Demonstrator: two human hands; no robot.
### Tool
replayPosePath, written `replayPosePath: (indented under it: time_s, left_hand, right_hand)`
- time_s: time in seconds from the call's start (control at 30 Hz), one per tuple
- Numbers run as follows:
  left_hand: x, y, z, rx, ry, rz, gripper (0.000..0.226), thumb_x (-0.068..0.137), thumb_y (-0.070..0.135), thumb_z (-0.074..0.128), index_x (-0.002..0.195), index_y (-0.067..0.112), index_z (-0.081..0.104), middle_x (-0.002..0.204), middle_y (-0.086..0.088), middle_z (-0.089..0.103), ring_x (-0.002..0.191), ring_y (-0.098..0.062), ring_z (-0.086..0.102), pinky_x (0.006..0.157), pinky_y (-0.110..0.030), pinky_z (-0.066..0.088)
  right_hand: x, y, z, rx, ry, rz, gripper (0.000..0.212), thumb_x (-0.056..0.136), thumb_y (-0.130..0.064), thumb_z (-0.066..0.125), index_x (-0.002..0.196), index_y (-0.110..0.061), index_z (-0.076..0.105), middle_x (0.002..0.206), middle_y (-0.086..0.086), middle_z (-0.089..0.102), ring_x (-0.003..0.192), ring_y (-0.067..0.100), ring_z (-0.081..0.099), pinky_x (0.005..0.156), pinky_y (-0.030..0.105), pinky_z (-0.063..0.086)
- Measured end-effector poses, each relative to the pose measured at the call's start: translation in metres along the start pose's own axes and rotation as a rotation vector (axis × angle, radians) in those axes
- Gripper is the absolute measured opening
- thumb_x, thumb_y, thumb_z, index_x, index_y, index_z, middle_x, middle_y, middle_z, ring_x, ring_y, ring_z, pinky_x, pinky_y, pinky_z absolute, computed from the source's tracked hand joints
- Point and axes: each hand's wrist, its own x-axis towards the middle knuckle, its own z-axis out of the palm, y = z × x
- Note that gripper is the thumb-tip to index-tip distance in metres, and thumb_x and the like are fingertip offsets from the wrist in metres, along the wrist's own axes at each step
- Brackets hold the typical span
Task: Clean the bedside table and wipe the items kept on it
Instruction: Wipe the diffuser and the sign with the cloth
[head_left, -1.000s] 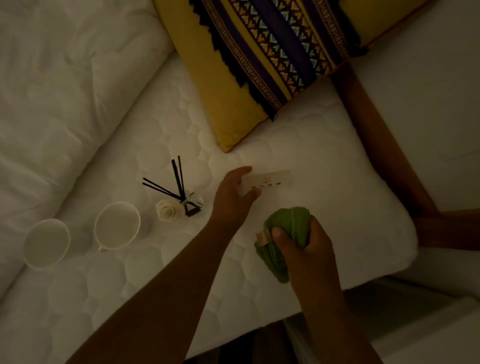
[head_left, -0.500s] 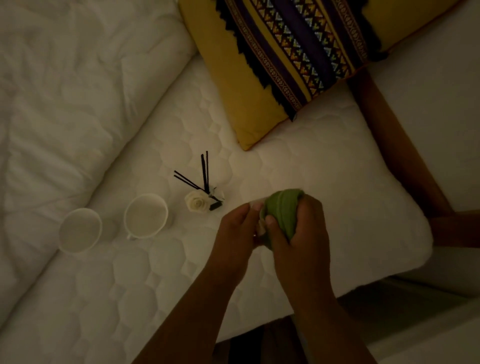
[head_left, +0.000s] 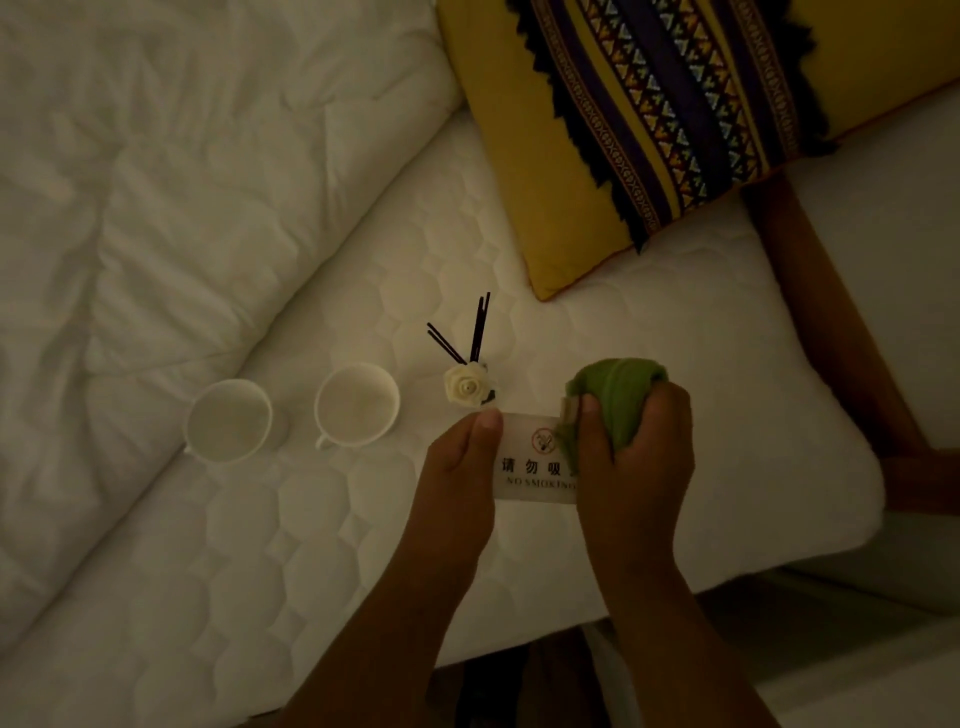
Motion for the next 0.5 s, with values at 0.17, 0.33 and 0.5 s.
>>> replayPosePath:
  time_s: [0.17,0.33,0.5]
  left_hand:
    - [-0.009,-0.004,-0.002,-0.028,0.009,-0.029,0.039,0.101,0.039,0.036,0.086,0.02,0.068,0.086,-0.006,0.072,0.084,-0.021,0.069,0.082,-0.041,0.058]
    - [-0.015,-0.006,0.01,-0.112,0.081,-0.081,0.04,0.099,0.04,0.038,0.074,0.026,0.067,0.075,0.001,0.069,0.071,-0.01,0.066,0.066,-0.026,0.058]
    - [-0.014,-0.01,0.016,-0.146,0.053,-0.135,0.047,0.101,0.041,0.035,0.09,0.011,0.07,0.083,-0.008,0.072,0.082,-0.02,0.069,0.073,-0.03,0.055]
  right_hand:
    - [-0.003,0.002,-0.002,0.0,0.066,0.044,0.024,0.092,-0.033,0.06,0.102,-0.015,0.049,0.097,0.004,0.055,0.081,0.01,0.058,0.066,0.003,0.044]
    - [-0.024,-0.008,0.003,-0.074,-0.061,0.041,0.037,0.09,-0.053,0.044,0.113,-0.025,0.039,0.113,0.006,0.053,0.099,0.021,0.061,0.075,0.032,0.058]
    - [-0.054,-0.01,0.012,-0.275,-0.199,-0.063,0.055,0.087,-0.05,0.05,0.127,-0.016,0.034,0.144,0.014,0.046,0.142,0.032,0.028,0.115,0.059,0.015]
